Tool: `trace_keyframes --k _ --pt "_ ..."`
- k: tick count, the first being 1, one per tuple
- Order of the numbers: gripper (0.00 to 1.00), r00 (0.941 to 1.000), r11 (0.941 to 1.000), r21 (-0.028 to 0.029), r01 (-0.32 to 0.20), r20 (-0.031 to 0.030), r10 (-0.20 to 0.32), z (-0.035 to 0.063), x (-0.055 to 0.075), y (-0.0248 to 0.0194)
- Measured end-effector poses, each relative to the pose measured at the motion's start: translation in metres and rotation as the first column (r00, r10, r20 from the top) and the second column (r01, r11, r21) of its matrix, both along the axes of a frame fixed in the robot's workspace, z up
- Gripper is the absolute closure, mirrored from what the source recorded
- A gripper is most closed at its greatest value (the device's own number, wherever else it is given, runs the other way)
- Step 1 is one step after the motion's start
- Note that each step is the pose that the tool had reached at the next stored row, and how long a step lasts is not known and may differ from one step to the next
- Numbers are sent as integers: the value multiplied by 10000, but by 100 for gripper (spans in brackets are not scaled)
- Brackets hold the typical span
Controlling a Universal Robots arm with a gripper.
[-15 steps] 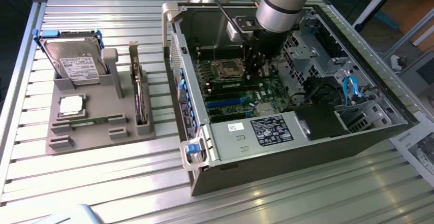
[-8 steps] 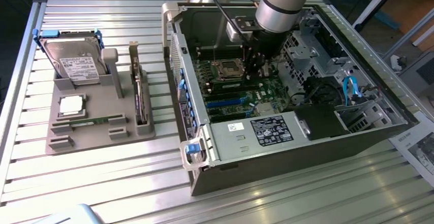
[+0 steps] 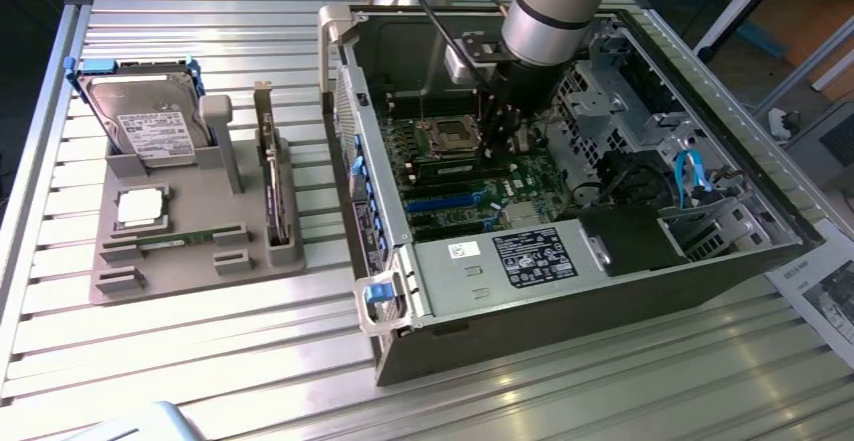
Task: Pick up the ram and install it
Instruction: 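Insert the ram into the slot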
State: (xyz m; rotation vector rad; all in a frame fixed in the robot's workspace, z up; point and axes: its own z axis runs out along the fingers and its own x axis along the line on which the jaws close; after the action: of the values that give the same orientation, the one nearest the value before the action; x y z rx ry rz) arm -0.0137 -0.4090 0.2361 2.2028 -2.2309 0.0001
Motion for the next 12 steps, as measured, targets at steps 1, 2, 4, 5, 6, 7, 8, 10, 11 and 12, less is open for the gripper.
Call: trace_keyframes --k 1,2,4,5,6,7,8,10,11,12 --pt "88 10000 10000 -1 0 8 0 -1 -2 0" --pt "88 10000 10000 3 -1 14 1 -2 -4 1" --pt "88 10000 10000 6 -1 16 1 -2 -5 1" --pt "88 10000 10000 5 -1 16 1 2 -4 1" --pt "88 10000 10000 2 -1 15 1 9 -5 1" --pt "88 10000 10000 4 -1 14 1 13 -5 1" --pt "88 10000 10000 6 -1 15 1 16 -5 1" --pt "88 10000 10000 6 -1 15 1 17 -5 1" --pt "88 10000 10000 3 -1 14 1 18 -5 1" --pt "88 10000 10000 4 -1 14 1 18 -6 1"
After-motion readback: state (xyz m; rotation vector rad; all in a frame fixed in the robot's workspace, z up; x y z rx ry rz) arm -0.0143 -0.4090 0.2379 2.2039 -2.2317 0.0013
